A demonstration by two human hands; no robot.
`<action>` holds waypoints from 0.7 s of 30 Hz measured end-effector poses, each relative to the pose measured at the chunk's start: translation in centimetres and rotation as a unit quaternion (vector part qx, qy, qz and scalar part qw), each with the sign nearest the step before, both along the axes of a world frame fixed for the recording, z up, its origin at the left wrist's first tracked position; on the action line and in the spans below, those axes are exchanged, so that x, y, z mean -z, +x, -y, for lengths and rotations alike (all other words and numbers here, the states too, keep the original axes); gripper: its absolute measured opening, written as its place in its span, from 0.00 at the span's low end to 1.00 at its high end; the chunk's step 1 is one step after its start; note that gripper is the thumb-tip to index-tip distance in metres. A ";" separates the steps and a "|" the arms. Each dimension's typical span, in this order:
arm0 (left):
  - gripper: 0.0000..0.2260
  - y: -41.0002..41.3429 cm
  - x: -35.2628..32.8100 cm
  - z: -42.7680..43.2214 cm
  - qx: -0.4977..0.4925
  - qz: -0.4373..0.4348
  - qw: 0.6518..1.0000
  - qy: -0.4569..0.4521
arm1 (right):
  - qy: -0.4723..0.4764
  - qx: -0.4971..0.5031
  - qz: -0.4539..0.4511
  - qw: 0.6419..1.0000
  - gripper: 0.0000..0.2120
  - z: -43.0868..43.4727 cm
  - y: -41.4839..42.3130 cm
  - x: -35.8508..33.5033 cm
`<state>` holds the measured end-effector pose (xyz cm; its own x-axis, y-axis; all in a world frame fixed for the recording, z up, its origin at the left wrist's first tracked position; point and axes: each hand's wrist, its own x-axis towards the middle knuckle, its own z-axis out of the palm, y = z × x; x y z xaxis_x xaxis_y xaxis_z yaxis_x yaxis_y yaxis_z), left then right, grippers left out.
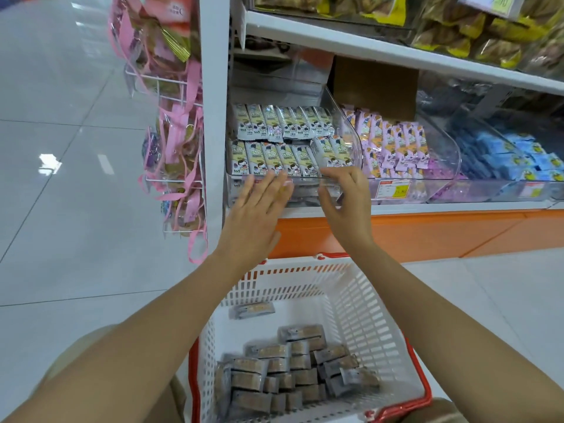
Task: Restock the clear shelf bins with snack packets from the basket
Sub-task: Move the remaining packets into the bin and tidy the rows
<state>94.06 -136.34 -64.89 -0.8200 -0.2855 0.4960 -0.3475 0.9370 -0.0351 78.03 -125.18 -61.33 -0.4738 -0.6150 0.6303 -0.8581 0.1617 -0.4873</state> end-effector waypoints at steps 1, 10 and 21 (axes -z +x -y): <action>0.36 0.5 0.9 -0.4 0.016 0.000 1.000 -0.014 | -0.006 -0.023 -0.003 1.000 0.12 -0.6 0.7 0.7; 0.28 5.0 10.4 -0.2 0.008 0.126 0.988 0.088 | 0.161 -0.096 0.071 0.980 0.10 -4.1 3.9 11.8; 0.35 7.1 16.1 0.8 -0.045 0.175 0.976 0.124 | 0.440 -0.106 0.129 0.882 0.18 -4.4 5.5 24.2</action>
